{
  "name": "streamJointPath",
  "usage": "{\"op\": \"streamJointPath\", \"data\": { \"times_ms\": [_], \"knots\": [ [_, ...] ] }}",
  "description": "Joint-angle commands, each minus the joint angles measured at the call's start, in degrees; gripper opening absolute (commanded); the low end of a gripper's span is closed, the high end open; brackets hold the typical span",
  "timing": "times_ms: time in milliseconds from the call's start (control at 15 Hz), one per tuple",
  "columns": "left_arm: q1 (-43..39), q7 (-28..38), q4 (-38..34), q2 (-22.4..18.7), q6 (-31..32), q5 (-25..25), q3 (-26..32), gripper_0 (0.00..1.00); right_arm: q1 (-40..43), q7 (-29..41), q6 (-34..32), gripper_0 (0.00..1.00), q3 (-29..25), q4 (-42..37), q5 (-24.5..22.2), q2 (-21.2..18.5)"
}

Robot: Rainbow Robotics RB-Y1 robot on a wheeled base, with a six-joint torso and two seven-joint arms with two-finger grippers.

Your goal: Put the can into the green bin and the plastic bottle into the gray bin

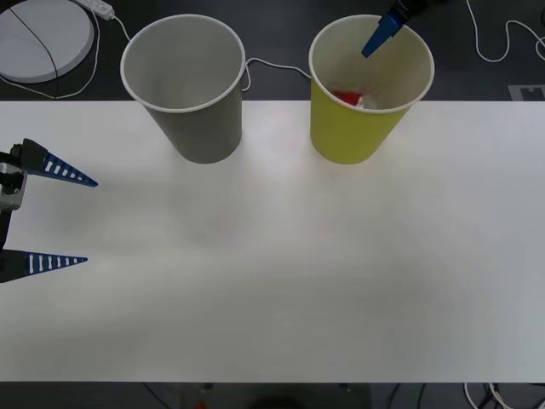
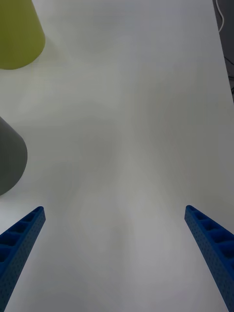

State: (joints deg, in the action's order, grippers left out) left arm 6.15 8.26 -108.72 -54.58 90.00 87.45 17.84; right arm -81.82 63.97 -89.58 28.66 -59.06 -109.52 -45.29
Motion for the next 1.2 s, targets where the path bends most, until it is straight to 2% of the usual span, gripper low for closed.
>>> {"op": "streamJointPath", "data": {
  "times_ms": [67,267,333,400,600,867,1200],
  "knots": [
    [0.0,0.0,0.0,0.0,0.0,0.0,0.0,1.00,0.3,-2.6,-0.4,1.00,-0.3,0.0,5.5,-3.5],
    [0.0,0.0,0.0,0.0,0.0,0.0,0.0,1.00,2.3,-9.2,-0.4,1.00,-1.9,-0.3,12.4,-7.4],
    [0.0,0.0,0.0,0.0,0.0,0.0,0.0,1.00,3.1,-10.9,-0.4,1.00,-3.4,-1.0,13.0,-8.5],
    [0.0,0.0,0.0,0.0,0.0,0.0,0.0,1.00,4.1,-12.2,-0.4,1.00,-5.0,-2.3,13.4,-9.4],
    [0.0,0.0,0.0,0.0,0.0,0.0,0.0,1.00,10.8,-13.7,-0.4,1.00,-9.8,-10.2,18.4,-14.0],
    [0.0,0.0,0.0,0.0,0.0,0.0,0.0,1.00,26.0,-14.7,-0.4,1.00,-21.7,-24.2,23.0,-18.1],
    [0.0,0.0,0.0,0.0,0.0,0.0,0.0,1.00,45.0,-19.2,-0.4,1.00,-36.9,-38.2,27.0,-18.6]
  ]
}}
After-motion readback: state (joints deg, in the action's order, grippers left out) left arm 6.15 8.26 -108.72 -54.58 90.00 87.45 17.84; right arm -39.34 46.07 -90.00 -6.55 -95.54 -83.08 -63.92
